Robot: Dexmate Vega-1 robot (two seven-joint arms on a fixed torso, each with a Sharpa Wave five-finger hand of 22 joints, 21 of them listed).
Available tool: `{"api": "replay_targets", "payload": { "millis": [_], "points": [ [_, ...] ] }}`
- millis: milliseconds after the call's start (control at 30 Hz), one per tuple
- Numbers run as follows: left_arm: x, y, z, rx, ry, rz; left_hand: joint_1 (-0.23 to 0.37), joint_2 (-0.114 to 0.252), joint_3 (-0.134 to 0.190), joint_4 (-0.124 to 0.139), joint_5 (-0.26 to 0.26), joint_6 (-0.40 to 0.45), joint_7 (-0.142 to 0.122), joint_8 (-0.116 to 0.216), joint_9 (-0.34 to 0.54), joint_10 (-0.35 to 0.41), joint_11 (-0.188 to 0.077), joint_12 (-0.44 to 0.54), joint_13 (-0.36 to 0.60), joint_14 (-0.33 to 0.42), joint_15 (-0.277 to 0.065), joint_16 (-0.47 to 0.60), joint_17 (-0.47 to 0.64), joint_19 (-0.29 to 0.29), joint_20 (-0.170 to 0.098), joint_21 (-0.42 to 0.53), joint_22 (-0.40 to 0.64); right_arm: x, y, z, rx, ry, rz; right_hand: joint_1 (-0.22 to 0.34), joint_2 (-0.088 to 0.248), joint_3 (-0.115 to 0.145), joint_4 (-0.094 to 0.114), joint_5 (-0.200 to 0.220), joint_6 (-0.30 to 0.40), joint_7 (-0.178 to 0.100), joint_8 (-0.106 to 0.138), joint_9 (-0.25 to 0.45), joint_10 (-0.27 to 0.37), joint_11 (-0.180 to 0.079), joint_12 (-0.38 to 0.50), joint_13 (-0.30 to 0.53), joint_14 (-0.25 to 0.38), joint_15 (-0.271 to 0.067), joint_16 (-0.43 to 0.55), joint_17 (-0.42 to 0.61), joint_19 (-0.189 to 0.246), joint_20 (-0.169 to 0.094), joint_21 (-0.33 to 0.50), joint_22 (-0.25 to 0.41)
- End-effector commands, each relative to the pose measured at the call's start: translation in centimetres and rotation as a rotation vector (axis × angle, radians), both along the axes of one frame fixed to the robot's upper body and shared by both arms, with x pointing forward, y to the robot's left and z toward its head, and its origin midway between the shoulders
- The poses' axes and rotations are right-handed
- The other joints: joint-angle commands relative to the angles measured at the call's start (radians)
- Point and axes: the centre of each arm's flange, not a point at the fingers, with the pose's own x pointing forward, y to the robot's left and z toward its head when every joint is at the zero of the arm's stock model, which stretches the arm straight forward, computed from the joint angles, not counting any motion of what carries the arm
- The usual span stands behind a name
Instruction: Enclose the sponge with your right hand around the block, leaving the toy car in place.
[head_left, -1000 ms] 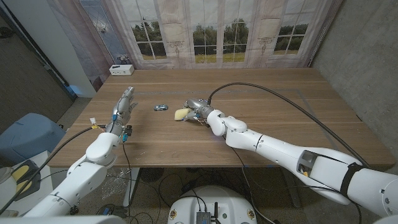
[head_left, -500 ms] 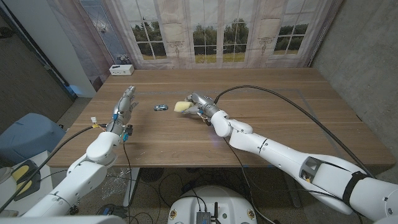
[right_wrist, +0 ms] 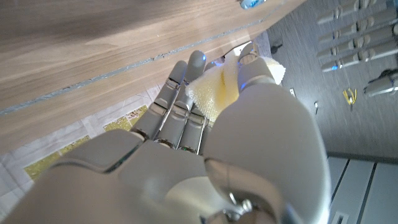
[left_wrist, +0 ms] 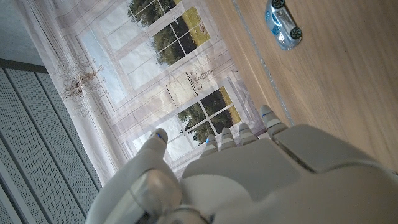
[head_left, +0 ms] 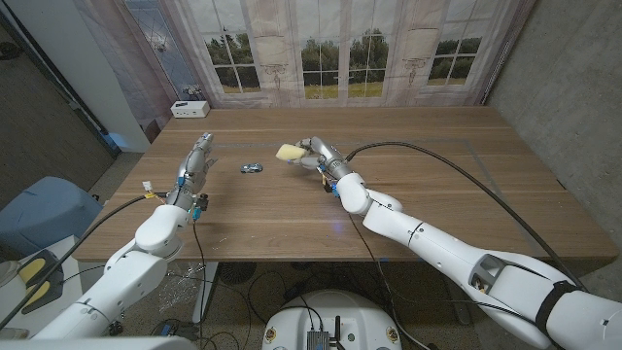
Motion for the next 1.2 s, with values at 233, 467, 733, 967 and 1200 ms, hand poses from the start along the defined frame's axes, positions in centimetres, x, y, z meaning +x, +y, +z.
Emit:
{"api": "replay_targets", "payload": {
  "millis": [233,467,733,967,1200],
  "points": [
    [-0.2,-0.3,0.1,0.010,0.000,-0.003,0.005,0.007,0.002,-0.005,-0.001,-0.004,-0.003,0.002,0.002,-0.003,0.004,-0.002,0.002,-0.003,-0.005,0.003,0.003,0.010,0.004,-0.005,0.005,0.4,-3.0,0.1,0.346,0.123,0.127,0.072,0.082,0.026,0.019,0.007,0.162,-0.063,0.011,0.027,0.043,-0.053,0.014,0.013,0.006,-0.116,-0.016,0.013,-0.002,0.004,0.016,0.002],
    [-0.2,-0.5,0.3,0.015,-0.002,-0.004,0.005,0.007,0.002,-0.006,-0.002,-0.003,-0.003,0.003,0.002,-0.003,0.003,-0.001,0.002,-0.001,-0.005,0.004,0.003,0.011,0.003,-0.005,0.005,0.9,-4.0,0.0,0.440,0.173,0.165,0.069,0.083,0.028,0.022,0.008,0.157,-0.059,0.012,0.034,0.044,-0.050,0.015,0.012,0.008,-0.115,-0.021,0.019,-0.003,0.008,0.024,0.003],
    [0.1,-0.7,0.6,0.025,-0.010,-0.014,0.005,0.007,0.002,-0.007,-0.002,-0.002,-0.005,0.003,0.002,-0.002,0.003,-0.001,0.002,-0.001,-0.006,0.004,0.003,0.013,0.002,-0.006,0.005,1.3,-4.7,-0.3,0.558,0.235,0.223,0.069,0.085,0.030,0.023,0.009,0.154,-0.058,0.012,0.038,0.043,-0.045,0.017,0.015,0.009,-0.116,-0.025,0.024,-0.006,0.010,0.032,0.003],
    [0.5,-0.7,0.8,0.024,-0.012,-0.019,0.005,0.008,0.003,-0.008,-0.002,-0.002,-0.006,0.003,0.002,-0.001,0.004,-0.001,0.002,0.000,-0.006,0.004,0.003,0.015,0.002,-0.006,0.005,1.6,-5.4,-0.4,0.671,0.293,0.281,0.068,0.085,0.027,0.024,0.010,0.152,-0.058,0.015,0.045,0.039,-0.047,0.018,0.017,0.012,-0.116,-0.029,0.015,-0.009,0.014,0.040,0.004],
    [0.9,-0.6,1.1,0.028,-0.014,-0.023,0.005,0.008,0.003,-0.009,-0.002,-0.001,-0.005,0.003,0.002,-0.002,0.004,-0.001,0.002,0.000,-0.006,0.004,0.002,0.015,0.002,-0.007,0.005,1.9,-6.0,-0.5,0.775,0.334,0.326,0.068,0.086,0.024,0.024,0.011,0.148,-0.057,0.015,0.049,0.042,-0.045,0.017,0.013,0.016,-0.114,-0.028,0.010,-0.009,0.016,0.048,0.005]
  ]
}}
